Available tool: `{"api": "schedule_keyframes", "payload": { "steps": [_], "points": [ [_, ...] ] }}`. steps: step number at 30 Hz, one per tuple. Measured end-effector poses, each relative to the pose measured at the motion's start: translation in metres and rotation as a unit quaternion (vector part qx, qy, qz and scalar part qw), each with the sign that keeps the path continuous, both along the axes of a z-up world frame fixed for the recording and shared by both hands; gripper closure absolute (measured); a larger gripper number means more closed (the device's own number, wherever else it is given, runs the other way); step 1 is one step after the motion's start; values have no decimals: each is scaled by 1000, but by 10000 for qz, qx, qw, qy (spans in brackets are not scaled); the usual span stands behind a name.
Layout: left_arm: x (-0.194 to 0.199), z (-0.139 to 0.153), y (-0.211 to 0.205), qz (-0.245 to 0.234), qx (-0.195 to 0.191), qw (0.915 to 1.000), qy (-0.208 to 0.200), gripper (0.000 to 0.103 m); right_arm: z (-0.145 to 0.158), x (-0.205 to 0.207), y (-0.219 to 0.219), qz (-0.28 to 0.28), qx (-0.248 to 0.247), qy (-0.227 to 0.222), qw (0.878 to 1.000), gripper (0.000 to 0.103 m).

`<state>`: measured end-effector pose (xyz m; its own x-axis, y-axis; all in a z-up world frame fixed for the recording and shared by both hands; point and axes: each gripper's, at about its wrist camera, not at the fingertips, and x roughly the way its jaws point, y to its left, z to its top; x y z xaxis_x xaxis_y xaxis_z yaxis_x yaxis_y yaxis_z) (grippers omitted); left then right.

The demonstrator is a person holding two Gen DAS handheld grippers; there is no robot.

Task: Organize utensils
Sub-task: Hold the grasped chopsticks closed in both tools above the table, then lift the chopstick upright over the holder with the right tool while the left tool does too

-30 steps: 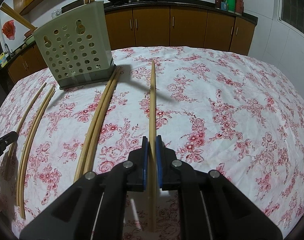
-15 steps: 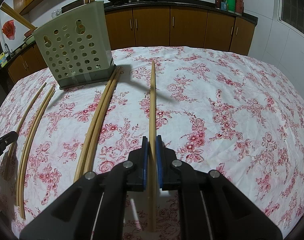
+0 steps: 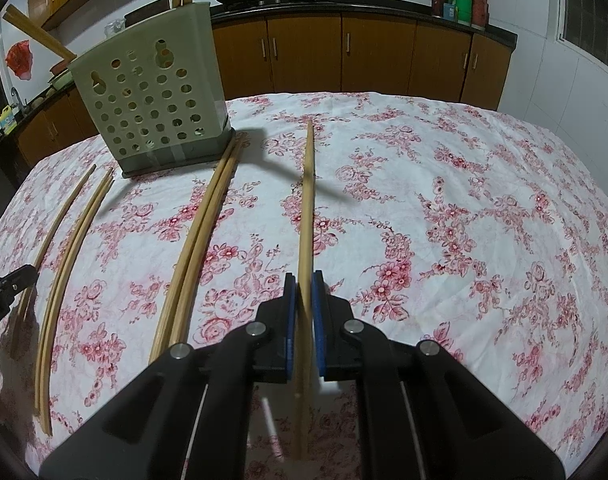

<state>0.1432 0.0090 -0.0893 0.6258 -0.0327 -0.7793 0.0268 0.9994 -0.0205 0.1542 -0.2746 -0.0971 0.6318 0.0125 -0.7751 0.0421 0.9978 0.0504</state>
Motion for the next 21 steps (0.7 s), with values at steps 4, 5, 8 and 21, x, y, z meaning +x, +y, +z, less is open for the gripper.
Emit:
{"api": "schedule_keyframes", "payload": {
  "steps": [4,5,8,21],
  "points": [
    [-1,0,-4,-7,125,9999,-1,95,0,0,0,2,13,-6,10000,94],
    [0,0,-3,-14,122,9999,-2,95,0,0,1,7,-2,-6,10000,94],
    [-1,0,-3,-46,125,9999,3,96,3,-1,1,19,28,-18,10000,94],
    [-7,49,0,-161,-208,9980,-574,96,60,-12,-2,46,98,-767,9970,94]
  ]
}}
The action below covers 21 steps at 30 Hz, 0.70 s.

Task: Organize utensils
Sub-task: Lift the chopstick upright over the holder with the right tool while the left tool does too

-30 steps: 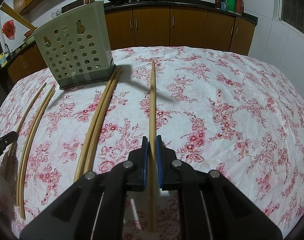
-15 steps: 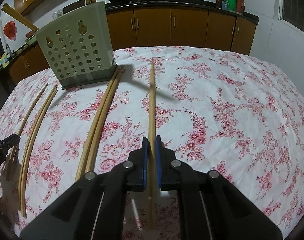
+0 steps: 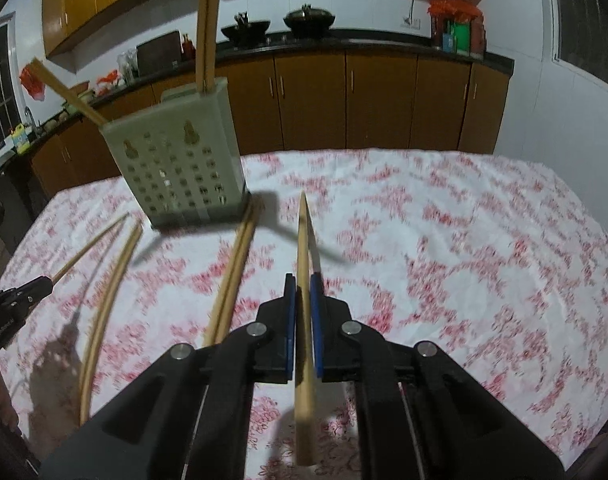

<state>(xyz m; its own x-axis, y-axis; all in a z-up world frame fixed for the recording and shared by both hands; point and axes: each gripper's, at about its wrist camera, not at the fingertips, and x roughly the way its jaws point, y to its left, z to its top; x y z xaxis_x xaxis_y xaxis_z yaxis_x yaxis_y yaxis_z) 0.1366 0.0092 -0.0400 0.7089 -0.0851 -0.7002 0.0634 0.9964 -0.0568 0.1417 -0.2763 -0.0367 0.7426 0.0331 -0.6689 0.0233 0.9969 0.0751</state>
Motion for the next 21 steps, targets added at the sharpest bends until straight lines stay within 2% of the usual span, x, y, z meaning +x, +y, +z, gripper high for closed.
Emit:
{"api": "schedule_keyframes", "payload": {
  "steps": [12,17,21],
  "points": [
    [-3,66,13,-14,-340,9958,-852,96,55,-6,-2,54,117,-758,9970,95],
    [-5,96,17,-74,-454,9918,-1193,96,91,-9,0,187,200,-1153,9930,95],
    [-7,123,16,-158,-528,9870,-1507,96,122,-13,0,345,445,-1485,9873,95]
  ]
}}
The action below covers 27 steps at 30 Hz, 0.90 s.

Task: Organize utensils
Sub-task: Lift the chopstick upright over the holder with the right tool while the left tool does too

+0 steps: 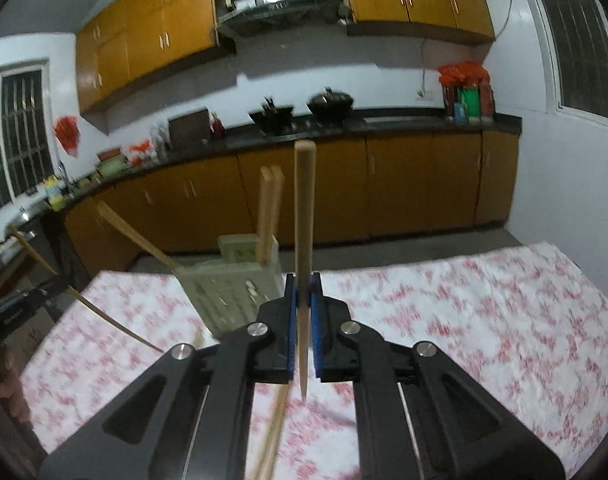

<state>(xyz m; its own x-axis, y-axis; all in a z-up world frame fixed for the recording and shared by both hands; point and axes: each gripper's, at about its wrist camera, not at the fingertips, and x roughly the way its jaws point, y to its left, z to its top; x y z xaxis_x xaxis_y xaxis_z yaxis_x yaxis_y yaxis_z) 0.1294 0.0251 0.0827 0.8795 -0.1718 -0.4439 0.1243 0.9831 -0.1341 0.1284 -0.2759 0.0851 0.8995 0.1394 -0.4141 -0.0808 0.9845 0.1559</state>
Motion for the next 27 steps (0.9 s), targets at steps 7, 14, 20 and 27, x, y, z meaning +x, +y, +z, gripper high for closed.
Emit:
{"api": "schedule_keyframes", "payload": {
  "steps": [7,14,20,27],
  "points": [
    [-8,43,-24,-362,-109,9971,-658,96,56,-3,15,198,223,-884,9956,95],
    [9,66,-43,-397,-435,9923,-1090,96,74,13,22,148,480,-1466,9879,95],
    [31,62,-50,-301,-435,9922,-1125,96,77,39,25,-50,506,-1724,9837,95],
    [49,41,-55,-329,-293,9937,-1033,96,54,76,38,-99,327,-1507,9880,95]
  ]
}}
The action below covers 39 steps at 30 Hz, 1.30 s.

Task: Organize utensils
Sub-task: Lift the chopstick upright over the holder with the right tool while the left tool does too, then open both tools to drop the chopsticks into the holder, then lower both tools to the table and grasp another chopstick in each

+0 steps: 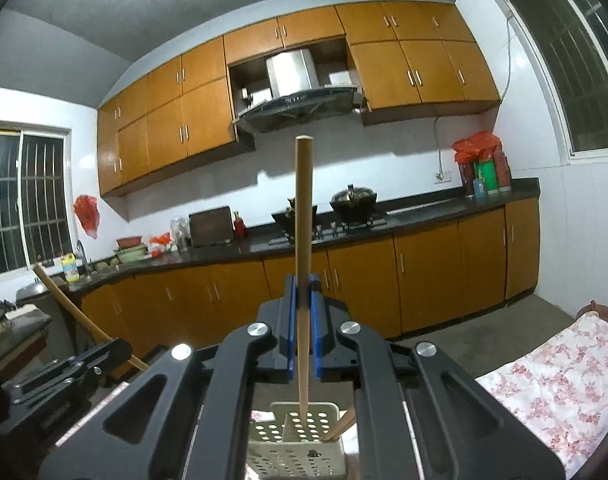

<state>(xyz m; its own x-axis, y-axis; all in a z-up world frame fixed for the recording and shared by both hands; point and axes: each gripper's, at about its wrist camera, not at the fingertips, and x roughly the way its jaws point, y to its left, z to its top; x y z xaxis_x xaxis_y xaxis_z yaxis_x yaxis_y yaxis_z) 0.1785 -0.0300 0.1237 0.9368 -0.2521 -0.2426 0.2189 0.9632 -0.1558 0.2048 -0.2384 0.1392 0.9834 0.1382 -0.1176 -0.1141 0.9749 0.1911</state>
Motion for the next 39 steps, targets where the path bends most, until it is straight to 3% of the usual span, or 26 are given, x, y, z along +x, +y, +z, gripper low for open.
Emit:
{"api": "schedule_keyframes", "payload": {
  "steps": [12,15,16,17,19,21,26,30,35,39],
  "points": [
    [24,-30,-6,-134,34,9991,408,96,-38,19,18,177,-161,590,9980,95],
    [24,-32,-7,-176,38,9986,494,95,-40,15,21,247,-225,622,9975,90],
    [24,-32,-6,-185,27,9985,505,94,-40,12,21,268,-238,619,9974,84],
    [24,-33,-6,-190,24,9985,509,92,-39,10,21,276,-249,607,9975,78],
    [20,-30,-4,-160,20,9988,466,70,-36,3,19,276,-279,556,9977,74],
    [16,-27,-3,-124,14,9992,379,63,-32,-3,17,273,-277,528,9978,72],
    [5,-16,4,-99,-92,9996,255,61,-21,-27,2,152,-253,417,9987,67],
    [-20,-5,20,12,-275,9996,25,54,-23,-49,-21,-116,-222,512,9984,65],
    [-51,-19,45,451,-183,9988,96,50,-60,-61,-53,-461,-199,1279,9905,64],
    [-58,-60,54,691,90,9952,690,50,-121,-54,-64,-400,-184,2366,9706,65]
  ]
}}
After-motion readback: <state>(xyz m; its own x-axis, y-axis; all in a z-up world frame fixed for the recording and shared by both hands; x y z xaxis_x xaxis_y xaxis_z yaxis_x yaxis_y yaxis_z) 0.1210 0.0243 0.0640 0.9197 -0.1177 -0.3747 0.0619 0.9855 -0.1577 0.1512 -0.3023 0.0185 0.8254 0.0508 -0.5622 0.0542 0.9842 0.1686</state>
